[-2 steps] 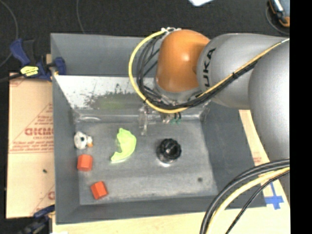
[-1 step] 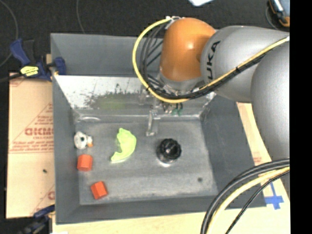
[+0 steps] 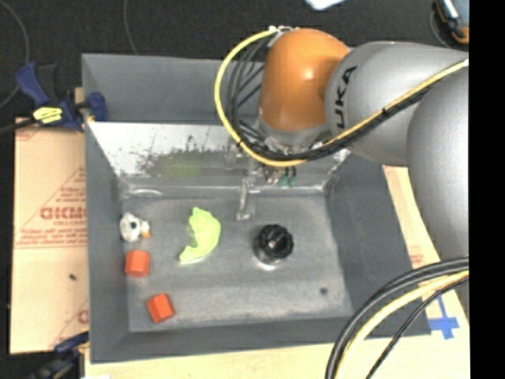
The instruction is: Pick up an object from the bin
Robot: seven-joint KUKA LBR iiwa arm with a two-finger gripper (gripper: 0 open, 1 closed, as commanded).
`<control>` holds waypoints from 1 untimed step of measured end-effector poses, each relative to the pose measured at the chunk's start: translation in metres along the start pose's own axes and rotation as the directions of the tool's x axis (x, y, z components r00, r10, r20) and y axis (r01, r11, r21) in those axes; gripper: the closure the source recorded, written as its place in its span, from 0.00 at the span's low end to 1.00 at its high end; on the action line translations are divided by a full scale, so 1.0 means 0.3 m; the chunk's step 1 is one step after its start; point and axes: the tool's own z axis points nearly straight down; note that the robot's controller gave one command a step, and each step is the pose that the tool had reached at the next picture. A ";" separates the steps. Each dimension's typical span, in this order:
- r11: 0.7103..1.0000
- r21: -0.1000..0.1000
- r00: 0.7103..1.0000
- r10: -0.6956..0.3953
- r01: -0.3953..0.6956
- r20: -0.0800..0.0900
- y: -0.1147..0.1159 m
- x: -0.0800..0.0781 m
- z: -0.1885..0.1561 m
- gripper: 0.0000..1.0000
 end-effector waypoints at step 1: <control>1.000 0.002 1.000 0.009 -0.009 -0.003 -0.107 0.058 0.232 0.00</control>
Offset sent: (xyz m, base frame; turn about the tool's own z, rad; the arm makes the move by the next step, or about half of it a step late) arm -0.0092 -0.0330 -0.0782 -0.0443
